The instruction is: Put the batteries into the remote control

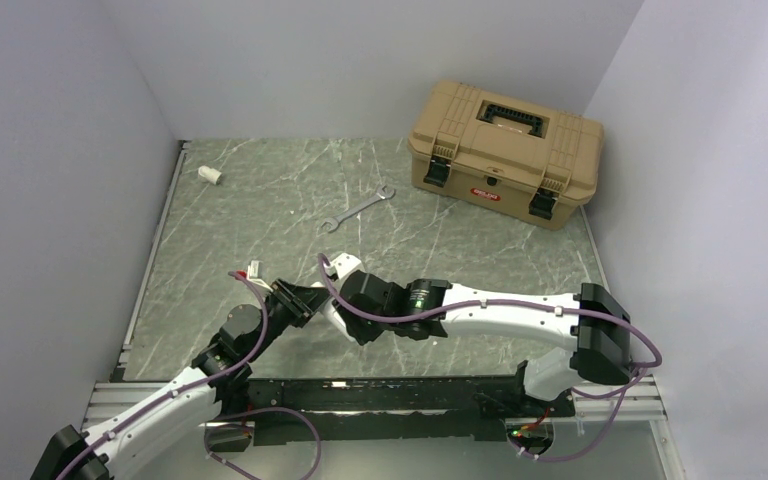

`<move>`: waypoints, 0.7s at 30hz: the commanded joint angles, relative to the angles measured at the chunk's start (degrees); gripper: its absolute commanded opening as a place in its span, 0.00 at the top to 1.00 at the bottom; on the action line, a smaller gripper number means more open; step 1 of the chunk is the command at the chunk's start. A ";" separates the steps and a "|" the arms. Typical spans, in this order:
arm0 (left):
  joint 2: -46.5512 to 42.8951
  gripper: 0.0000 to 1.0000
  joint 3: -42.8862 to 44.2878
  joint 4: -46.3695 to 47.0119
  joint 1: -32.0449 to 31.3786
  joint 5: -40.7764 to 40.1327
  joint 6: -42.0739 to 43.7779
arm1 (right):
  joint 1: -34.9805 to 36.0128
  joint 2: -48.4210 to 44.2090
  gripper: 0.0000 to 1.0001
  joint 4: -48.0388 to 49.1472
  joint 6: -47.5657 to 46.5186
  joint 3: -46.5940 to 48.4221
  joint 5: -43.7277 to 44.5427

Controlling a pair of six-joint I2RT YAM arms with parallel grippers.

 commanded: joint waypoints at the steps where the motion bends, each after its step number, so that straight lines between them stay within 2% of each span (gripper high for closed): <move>1: -0.64 1.00 -2.01 3.87 -0.15 -0.06 -1.31 | 0.37 0.24 0.85 -0.63 -0.86 2.35 0.99; 17: -1.84 1.00 -2.22 3.28 -0.18 0.19 -2.07 | 0.33 1.29 0.78 -0.28 -1.40 3.16 1.53; 21: -1.77 1.00 -2.33 3.64 -0.15 0.28 -2.29 | 0.33 1.51 0.71 -0.66 -1.44 3.32 1.86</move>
